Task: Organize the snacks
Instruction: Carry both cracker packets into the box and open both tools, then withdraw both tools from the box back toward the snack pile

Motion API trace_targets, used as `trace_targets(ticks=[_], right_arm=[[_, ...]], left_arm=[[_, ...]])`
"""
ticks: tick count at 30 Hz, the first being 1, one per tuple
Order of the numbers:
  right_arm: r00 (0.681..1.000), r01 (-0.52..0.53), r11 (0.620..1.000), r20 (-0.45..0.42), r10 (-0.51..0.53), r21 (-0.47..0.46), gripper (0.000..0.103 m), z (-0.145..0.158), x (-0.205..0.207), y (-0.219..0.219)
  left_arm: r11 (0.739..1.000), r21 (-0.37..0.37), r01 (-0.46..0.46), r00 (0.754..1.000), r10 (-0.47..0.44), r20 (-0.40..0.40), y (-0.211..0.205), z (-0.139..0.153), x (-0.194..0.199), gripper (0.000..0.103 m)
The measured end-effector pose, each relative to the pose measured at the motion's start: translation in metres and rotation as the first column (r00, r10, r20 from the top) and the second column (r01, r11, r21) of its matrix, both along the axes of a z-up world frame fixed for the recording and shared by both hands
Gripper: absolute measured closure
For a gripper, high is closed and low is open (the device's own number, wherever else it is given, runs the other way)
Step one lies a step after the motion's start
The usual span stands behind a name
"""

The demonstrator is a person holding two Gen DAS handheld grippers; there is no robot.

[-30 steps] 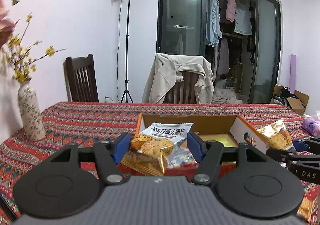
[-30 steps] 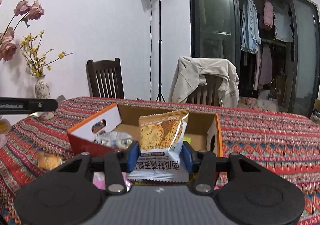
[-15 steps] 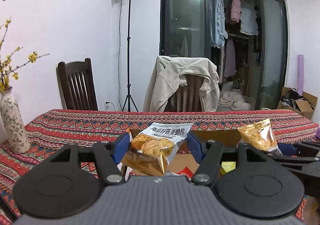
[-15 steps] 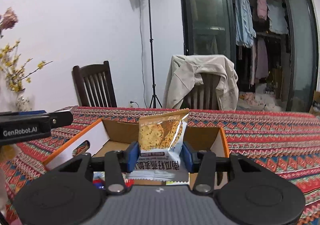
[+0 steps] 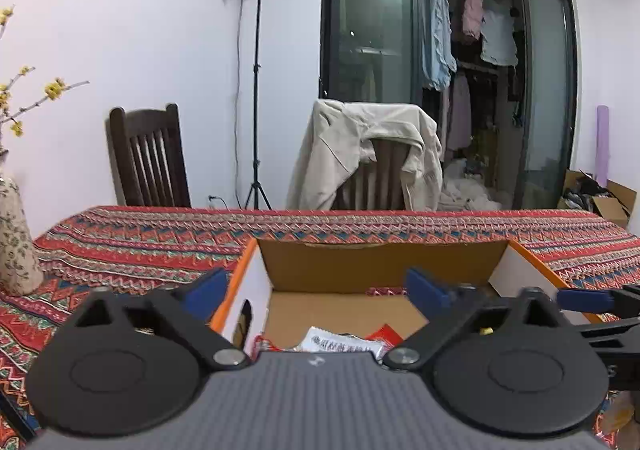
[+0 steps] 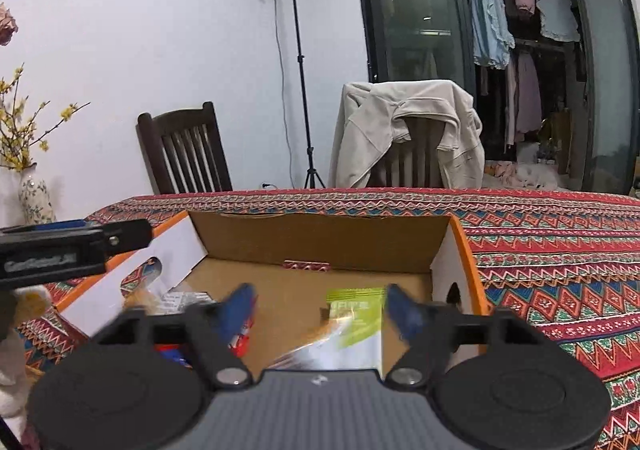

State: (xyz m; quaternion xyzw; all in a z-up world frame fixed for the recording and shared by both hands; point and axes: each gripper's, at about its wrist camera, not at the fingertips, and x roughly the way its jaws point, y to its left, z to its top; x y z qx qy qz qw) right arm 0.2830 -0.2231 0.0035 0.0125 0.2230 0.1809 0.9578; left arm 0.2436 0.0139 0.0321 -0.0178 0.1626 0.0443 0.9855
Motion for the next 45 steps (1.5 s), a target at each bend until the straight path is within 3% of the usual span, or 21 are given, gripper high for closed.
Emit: trace_targets(ticks=[4, 17, 31, 45], right_arm=[[1.0, 0.012, 1.0, -0.005, -0.012, 0.022, 0.0, -0.001, -0.002, -0.005], [0.999, 0.032, 0.999, -0.001, -0.032, 0.035, 0.0, 0.001, -0.005, -0.01], [0.998, 0.013, 1.0, 0.062, -0.015, 0.019, 0.0, 0.042, -0.051, -0.02], [0.999, -0.02, 0.999, 0.034, 0.022, -0.05, 0.0, 0.023, -0.111, -0.04]], left_arm=[[1.0, -0.03, -0.002, 1.0, 0.002, -0.009, 0.004, 0.0, -0.002, 0.0], [0.999, -0.04, -0.02, 0.999, 0.019, -0.027, 0.008, 0.005, -0.007, 0.0], [0.997, -0.072, -0.001, 1.0, 0.0, -0.018, 0.012, 0.032, -0.051, 0.0], [0.998, -0.064, 0.001, 1.0, -0.003, -0.021, 0.018, 0.02, -0.11, 0.0]])
